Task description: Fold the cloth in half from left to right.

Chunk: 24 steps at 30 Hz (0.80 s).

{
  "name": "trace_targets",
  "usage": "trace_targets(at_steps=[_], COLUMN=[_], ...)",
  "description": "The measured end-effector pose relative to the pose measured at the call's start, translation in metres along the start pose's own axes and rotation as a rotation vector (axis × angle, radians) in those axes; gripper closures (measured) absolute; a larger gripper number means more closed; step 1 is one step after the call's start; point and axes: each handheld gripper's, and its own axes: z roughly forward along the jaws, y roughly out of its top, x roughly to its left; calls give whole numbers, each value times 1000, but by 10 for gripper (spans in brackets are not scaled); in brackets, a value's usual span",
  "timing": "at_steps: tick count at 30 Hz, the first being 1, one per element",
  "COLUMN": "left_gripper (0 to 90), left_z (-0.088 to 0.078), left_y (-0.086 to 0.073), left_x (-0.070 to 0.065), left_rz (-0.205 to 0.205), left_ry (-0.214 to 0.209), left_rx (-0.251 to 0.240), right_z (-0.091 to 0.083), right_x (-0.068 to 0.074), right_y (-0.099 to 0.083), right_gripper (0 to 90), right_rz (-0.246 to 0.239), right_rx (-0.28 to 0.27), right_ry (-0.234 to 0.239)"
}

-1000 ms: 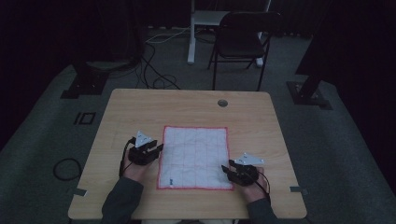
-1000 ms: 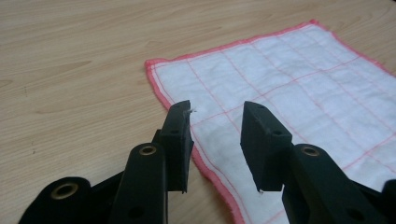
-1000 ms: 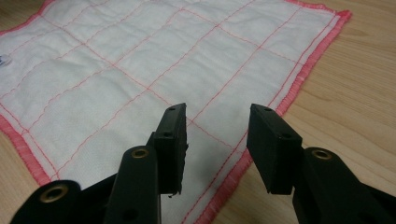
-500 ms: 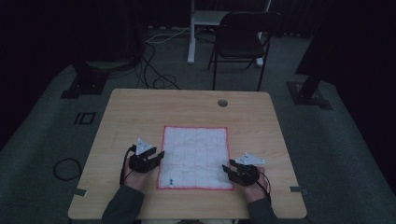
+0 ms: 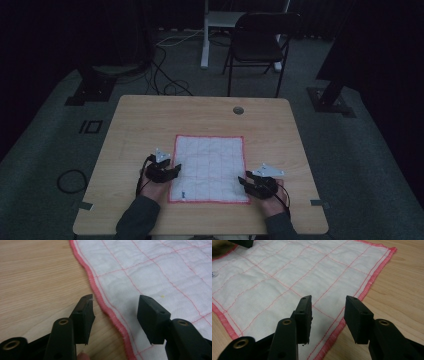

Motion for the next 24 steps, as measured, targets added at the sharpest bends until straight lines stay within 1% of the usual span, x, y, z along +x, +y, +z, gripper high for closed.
trace_targets(at_steps=[2, 4, 6, 9, 11, 13, 16, 19, 20, 23, 24], left_gripper=[454, 421, 385, 376, 376, 389, 446, 556, 601, 714, 773], left_z=[1, 2, 3, 5, 5, 5, 4, 3, 2, 0, -1], left_y=[0, 0, 1, 1, 2, 1, 1, 0, 0, 0, 0], left_x=[-1, -3, -5, -10, -13, -16, -14, -12, -9, -5, -3], left_rz=[4, 10, 16, 34, 48, 49, 34, 26, 15, 2, -10], left_ry=[0, 6, 1, -15, -6, 15, 29, 29, 29, 18, 7], left_rx=[-5, -5, -2, 0, 4, 3, -2, -5, -3, 2, 6], right_z=[0, 0, 0, 1, 1, 1, 0, 0, -1, -1, -1], right_x=[0, 0, 1, 1, 1, 1, 1, 0, 0, 0, 0], right_y=[0, 0, 0, 0, 0, 0, 0, 0, 0, 0, 0], right_gripper=[578, 578, 578, 578, 578, 578, 578, 578, 578, 578, 578], right_rz=[-2, -4, -2, -2, -3, -2, -1, 0, 1, 1, 1], right_rx=[0, 1, 2, 4, 2, 2, -1, -3, -3, -2, -1], right_ry=[0, 1, 2, 2, 2, 2, 3, 2, 1, -1, -1])
